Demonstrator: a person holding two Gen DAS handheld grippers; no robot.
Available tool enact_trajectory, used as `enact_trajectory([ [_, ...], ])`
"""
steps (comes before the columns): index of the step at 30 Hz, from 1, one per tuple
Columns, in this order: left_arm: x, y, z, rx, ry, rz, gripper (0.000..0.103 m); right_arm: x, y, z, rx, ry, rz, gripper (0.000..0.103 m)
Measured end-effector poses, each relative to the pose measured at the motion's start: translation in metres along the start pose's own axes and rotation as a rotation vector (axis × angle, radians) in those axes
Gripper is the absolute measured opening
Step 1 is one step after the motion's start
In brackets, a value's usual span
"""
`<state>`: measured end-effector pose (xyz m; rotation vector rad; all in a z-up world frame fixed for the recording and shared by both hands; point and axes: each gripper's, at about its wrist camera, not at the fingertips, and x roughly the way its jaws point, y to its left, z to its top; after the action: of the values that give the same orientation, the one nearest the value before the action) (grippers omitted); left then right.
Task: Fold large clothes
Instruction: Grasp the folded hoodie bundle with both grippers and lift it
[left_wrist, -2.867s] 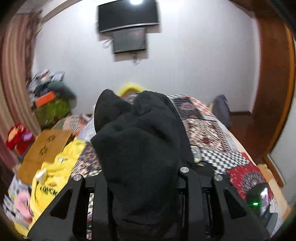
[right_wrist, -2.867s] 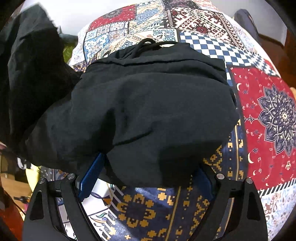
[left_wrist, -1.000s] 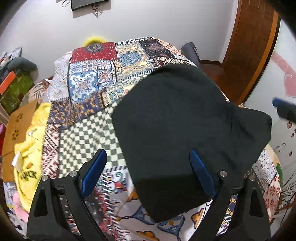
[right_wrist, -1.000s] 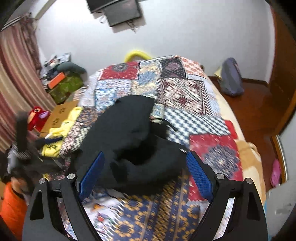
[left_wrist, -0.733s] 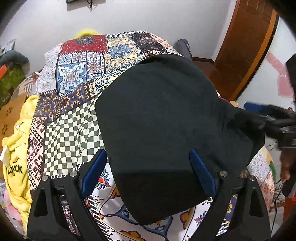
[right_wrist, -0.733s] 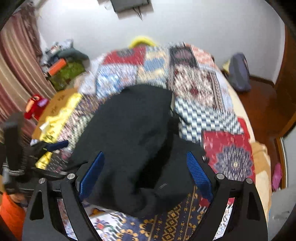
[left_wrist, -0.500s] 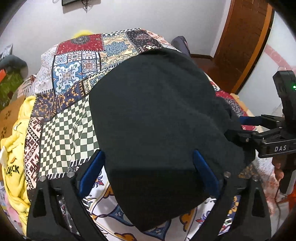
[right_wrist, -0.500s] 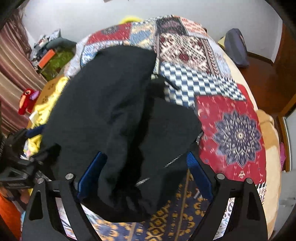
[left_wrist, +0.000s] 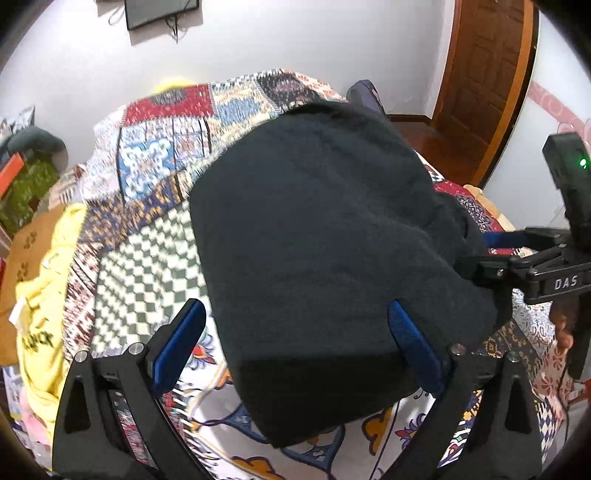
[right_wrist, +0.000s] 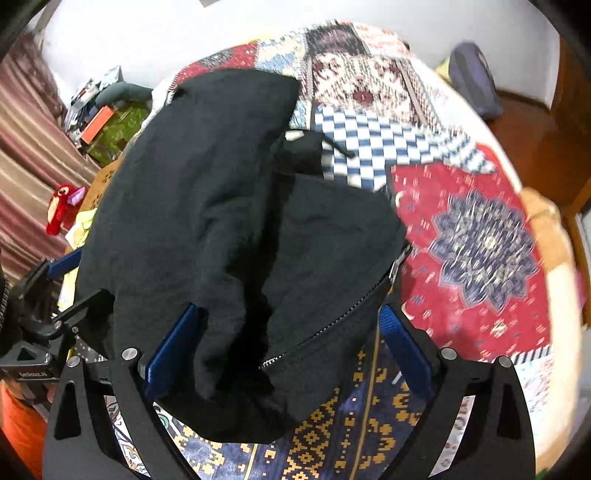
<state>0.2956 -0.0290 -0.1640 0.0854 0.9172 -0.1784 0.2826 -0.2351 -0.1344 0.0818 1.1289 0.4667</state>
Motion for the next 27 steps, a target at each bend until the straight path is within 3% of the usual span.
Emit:
enact_trajectory([
  [6,-0.021,0.024,0.013,-0.036,-0.075,0.069,0.1,-0.024,0.008,0.017,-0.018,-0.084,0.016,0.098],
  [8,-0.018,0.035,0.018,-0.059,-0.059,0.047,0.1,-0.025,0.006,0.026,0.006,-0.107,0.043,0.098],
  [11,-0.004,0.051,0.023,-0.104,-0.01,0.01,0.1,-0.011,0.001,0.036,0.063,-0.075,0.1,0.098],
  [16,0.027,0.077,0.02,-0.244,0.103,-0.189,0.101,0.022,-0.016,0.043,0.107,0.0,0.044,0.099],
  [19,0.045,0.085,0.016,-0.352,0.156,-0.322,0.103,0.034,-0.03,0.04,0.121,0.02,0.064,0.103],
  [22,0.063,0.089,0.012,-0.437,0.201,-0.439,0.103,0.042,-0.046,0.036,0.187,0.059,0.152,0.103],
  [27,0.073,0.087,0.013,-0.469,0.212,-0.501,0.103,0.052,-0.052,0.039,0.214,0.11,0.202,0.103],
])
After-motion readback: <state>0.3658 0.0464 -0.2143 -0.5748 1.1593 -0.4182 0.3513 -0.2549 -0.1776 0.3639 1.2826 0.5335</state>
